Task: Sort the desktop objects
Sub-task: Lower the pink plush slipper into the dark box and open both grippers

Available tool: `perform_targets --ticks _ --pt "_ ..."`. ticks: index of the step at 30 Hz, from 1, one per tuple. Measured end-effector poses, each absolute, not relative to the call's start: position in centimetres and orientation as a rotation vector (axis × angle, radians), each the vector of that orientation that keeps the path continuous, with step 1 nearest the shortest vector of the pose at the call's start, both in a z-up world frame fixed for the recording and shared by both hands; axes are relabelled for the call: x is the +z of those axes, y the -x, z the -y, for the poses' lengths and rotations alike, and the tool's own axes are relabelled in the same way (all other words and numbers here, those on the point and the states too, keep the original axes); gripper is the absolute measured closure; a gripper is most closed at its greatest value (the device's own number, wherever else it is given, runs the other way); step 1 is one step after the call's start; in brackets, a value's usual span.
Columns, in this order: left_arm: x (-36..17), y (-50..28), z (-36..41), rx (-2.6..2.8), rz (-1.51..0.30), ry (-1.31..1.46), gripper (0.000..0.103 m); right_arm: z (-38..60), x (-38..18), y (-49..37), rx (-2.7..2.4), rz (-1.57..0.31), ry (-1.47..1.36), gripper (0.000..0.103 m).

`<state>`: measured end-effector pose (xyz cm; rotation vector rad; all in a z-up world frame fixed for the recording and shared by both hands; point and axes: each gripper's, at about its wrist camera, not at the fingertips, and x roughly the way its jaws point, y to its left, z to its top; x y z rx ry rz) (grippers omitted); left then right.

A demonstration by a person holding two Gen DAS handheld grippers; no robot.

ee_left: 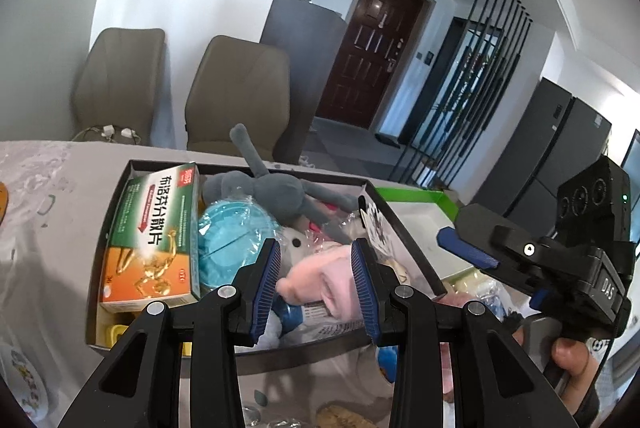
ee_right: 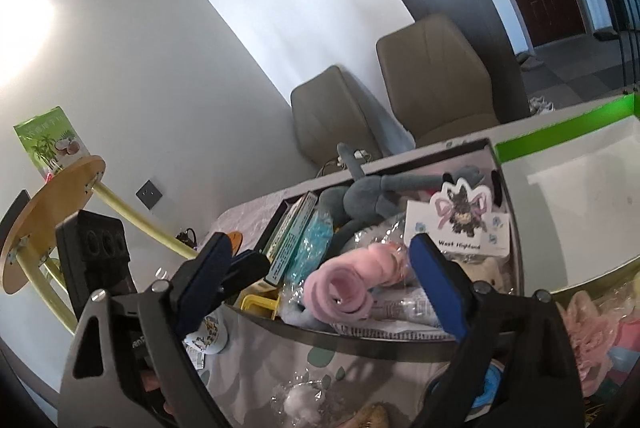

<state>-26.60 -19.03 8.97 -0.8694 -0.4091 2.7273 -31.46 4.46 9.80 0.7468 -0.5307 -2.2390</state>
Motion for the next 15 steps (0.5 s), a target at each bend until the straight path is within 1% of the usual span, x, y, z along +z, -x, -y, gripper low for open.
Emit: perform_targets --ticks 8,9,10,11,12,13,15 --pt "9.29 26.55 19.25 2.739 0.409 0.856 0.067 -4.64 9.92 31.35 -2.225 0.523 -0.748 0.012" --pt "9.29 26.57 19.20 2.741 0.403 0.856 0.067 -4.67 9.94 31.31 -2.226 0.517 -0.745 0.015" --pt "9.25 26.58 19.18 2.744 0.397 0.856 0.067 -4.67 10.03 31.19 -2.229 0.510 -0.738 0.027" --pt "9.26 26.58 19.10 2.748 0.389 0.857 0.067 -4.71 10.16 31.08 -2.241 0.499 -0.727 0.034" --pt "9.29 26.56 19.03 2.748 0.383 0.858 0.067 -4.75 10.21 31.04 -2.250 0.492 -0.724 0.044" --pt "9.27 26.56 18.89 2.746 0.380 0.857 0.067 -4.73 10.25 31.04 -2.251 0.485 -0.725 0.048" --pt "9.30 26.52 18.73 2.742 0.372 0.856 0.067 -4.67 10.24 31.05 -2.242 0.475 -0.730 0.051"
